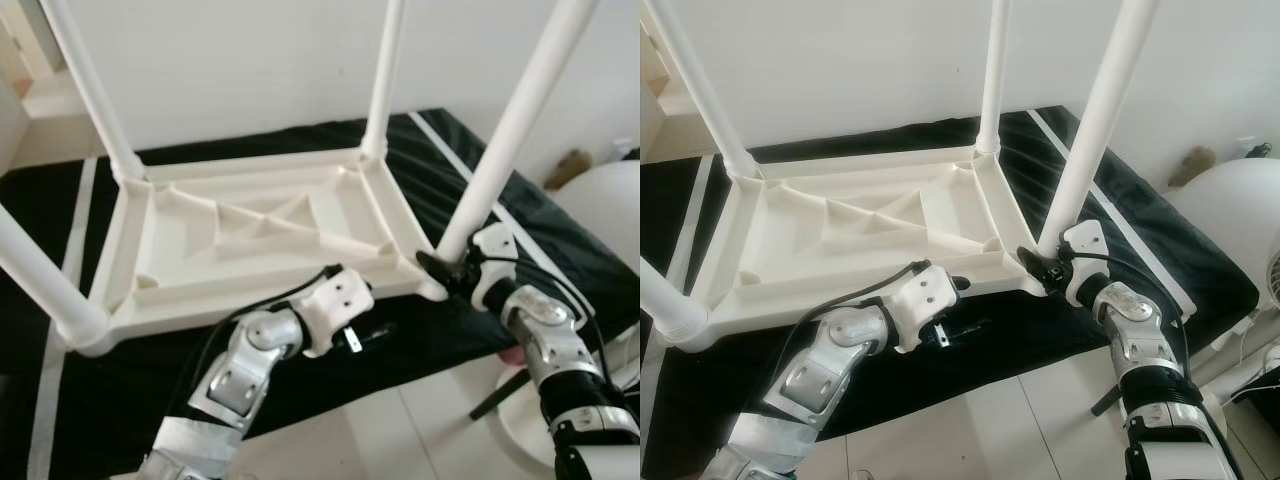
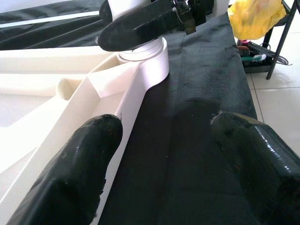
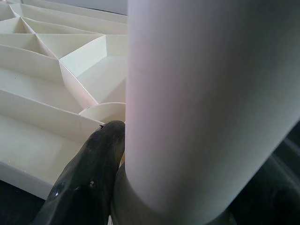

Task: Building children table

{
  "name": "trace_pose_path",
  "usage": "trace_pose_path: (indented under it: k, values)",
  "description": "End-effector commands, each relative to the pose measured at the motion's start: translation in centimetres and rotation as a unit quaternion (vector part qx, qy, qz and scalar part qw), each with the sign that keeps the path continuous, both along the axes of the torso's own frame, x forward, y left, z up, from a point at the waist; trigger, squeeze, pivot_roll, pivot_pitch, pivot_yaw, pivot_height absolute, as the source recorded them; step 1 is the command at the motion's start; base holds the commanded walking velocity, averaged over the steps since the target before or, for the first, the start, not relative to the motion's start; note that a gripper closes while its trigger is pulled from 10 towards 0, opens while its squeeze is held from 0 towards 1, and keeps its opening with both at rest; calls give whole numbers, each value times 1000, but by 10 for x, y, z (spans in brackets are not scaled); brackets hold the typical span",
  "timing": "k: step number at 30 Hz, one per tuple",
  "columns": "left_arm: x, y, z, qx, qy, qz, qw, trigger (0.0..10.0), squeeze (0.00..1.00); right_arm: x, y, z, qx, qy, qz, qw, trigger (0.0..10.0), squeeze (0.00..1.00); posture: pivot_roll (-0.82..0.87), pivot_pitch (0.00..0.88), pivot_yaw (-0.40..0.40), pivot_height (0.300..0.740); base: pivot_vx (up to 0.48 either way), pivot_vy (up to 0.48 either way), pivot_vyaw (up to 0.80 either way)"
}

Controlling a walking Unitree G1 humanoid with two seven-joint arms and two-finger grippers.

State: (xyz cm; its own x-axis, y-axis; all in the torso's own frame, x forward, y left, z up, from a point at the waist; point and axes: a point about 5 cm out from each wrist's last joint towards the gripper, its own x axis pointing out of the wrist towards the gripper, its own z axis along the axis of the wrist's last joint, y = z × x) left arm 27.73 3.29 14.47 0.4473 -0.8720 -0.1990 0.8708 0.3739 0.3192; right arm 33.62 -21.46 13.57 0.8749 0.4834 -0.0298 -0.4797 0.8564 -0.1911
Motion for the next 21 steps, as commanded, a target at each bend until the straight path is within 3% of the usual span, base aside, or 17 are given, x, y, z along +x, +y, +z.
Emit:
trace_pose_path:
  k: [1, 5, 6, 7, 8, 15, 21]
  values:
    - [5, 3, 3, -7, -27, 52, 998, 10000, 0, -1, 0, -5, -7, 10, 5, 1000, 0, 0, -58, 50, 20, 740, 0, 0, 0]
    - [5, 3, 3, -7, -26, 51, 998, 10000, 0, -2, -1, -8, 2, 16, -2, 1000, 0, 0, -60, 52, 21, 740, 0, 0, 0]
    - [5, 3, 3, -7, -26, 51, 998, 10000, 0, -3, -2, -11, 12, 23, -10, 1000, 5529, 0, -59, 53, 21, 740, 0, 0, 0]
    - [5, 3, 3, -7, -26, 51, 998, 10000, 0, -3, -2, -11, 12, 23, -10, 1000, 5529, 0, -59, 53, 21, 740, 0, 0, 0]
    - [5, 4, 3, -7, -25, 50, 998, 10000, 0, -5, -2, -14, 21, 29, -16, 999, 10000, 0, -61, 53, 21, 740, 0, 0, 0]
    - [6, 5, 2, -5, -25, 54, 998, 10000, 0, -7, 3, -24, 50, 42, -94, 993, 10000, 0, -63, 59, 16, 740, 0, 0, 0]
    - [8, 7, 3, -6, -23, 61, 998, 10000, 0, -9, 8, -26, 76, 38, -176, 981, 10000, 0, -65, 64, 6, 740, 0, 0, 0]
